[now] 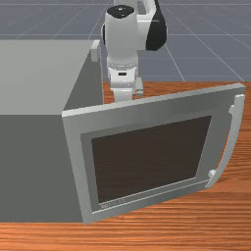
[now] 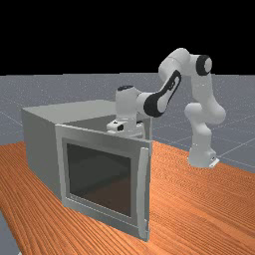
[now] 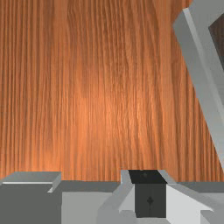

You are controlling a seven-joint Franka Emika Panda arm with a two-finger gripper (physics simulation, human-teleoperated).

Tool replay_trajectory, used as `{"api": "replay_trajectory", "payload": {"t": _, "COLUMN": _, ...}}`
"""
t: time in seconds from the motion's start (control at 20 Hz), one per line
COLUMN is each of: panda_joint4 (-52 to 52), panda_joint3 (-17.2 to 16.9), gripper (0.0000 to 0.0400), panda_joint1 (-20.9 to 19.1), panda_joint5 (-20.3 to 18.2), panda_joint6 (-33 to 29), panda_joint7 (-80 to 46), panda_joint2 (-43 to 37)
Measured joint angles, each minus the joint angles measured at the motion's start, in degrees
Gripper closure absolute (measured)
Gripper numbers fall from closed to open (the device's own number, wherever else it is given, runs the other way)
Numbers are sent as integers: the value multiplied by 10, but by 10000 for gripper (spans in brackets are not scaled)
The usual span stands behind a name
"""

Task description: Close the microwave

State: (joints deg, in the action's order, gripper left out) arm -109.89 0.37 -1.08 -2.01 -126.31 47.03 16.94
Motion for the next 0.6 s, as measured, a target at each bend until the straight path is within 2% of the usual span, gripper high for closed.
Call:
{"api": "replay_trajectory", "payload": {"t": 0.35, "panda_joint4": 46, "panda_joint3": -4, "gripper": 400, "panda_joint1": 6, "panda_joint5": 25, "panda_joint6": 84, "panda_joint7": -20, "panda_joint2": -41}}
{"api": "replay_trajectory", "payload": {"t": 0.4, "panda_joint4": 40, "panda_joint3": -3, "gripper": 400, "panda_joint1": 3, "panda_joint5": 12, "panda_joint6": 75, "panda_joint7": -11, "panda_joint2": -53}}
{"api": "replay_trajectory", "payload": {"t": 0.6, "panda_joint4": 72, "panda_joint3": -3, "gripper": 400, "panda_joint1": 3, "panda_joint5": 13, "panda_joint6": 119, "panda_joint7": -11, "panda_joint2": -70}}
